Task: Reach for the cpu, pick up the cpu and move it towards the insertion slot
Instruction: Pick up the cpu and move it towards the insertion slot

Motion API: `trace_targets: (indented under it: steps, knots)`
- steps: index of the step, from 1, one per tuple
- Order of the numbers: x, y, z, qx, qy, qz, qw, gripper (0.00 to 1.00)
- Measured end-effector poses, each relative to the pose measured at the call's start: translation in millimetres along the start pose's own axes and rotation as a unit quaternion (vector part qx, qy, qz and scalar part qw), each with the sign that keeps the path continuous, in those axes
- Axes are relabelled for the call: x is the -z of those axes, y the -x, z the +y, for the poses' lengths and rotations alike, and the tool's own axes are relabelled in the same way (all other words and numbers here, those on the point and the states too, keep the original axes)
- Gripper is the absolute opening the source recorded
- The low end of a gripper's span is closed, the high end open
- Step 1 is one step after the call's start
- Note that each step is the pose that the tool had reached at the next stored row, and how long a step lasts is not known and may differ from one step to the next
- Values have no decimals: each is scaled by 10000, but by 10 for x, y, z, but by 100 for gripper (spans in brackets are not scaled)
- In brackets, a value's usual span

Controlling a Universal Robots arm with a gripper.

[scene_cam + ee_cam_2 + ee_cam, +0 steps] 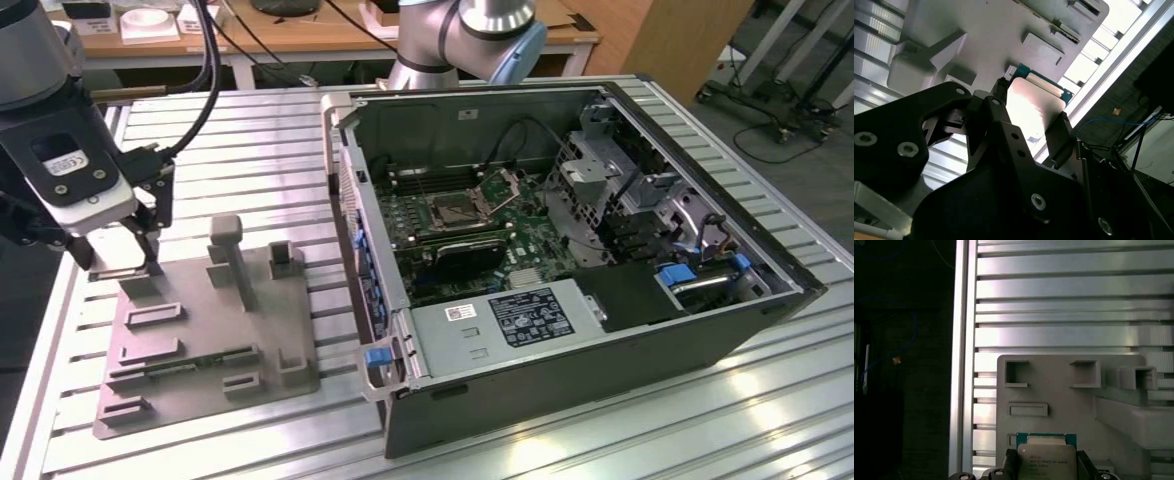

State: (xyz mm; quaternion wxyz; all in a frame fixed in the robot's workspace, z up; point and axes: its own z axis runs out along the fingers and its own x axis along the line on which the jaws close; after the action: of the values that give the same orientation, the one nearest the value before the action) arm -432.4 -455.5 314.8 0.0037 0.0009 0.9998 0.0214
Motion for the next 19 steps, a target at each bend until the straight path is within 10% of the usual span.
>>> trace_targets:
  steps: [19]
  knots:
    - [74, 2, 3, 0, 0, 0, 10000, 54]
